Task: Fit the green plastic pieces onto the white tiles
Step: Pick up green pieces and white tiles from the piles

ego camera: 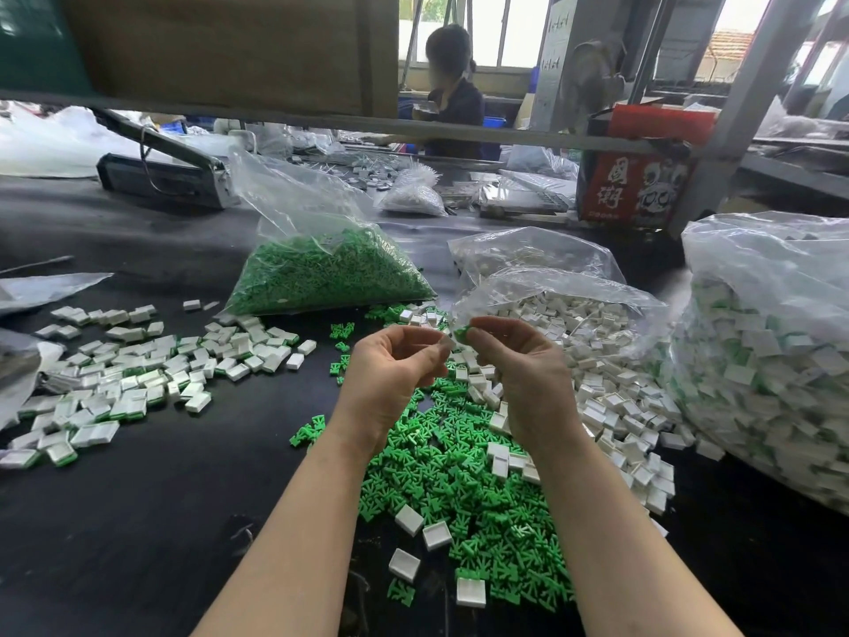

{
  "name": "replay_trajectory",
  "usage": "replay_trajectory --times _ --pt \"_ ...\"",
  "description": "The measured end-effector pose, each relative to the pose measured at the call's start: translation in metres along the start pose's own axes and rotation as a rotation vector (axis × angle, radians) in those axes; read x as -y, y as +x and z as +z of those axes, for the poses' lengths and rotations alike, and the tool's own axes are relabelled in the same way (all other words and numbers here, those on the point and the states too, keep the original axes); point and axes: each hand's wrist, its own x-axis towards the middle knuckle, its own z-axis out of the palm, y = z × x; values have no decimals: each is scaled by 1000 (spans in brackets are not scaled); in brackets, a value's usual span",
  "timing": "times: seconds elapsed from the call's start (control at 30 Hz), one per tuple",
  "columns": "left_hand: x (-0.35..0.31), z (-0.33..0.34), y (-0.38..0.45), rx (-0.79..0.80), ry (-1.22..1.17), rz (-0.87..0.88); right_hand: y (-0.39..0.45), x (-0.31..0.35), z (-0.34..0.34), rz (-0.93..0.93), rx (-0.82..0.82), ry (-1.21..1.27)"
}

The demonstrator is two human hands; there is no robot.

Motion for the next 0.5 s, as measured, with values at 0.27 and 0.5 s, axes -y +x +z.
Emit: replay_trajectory --times 0.27,0.5 --pt "0 -2 0 -16 -31 25 1 -2 2 -81 17 -55" --pt "-1 -2 -1 -9 -40 49 -1 -1 3 -58 83 -69"
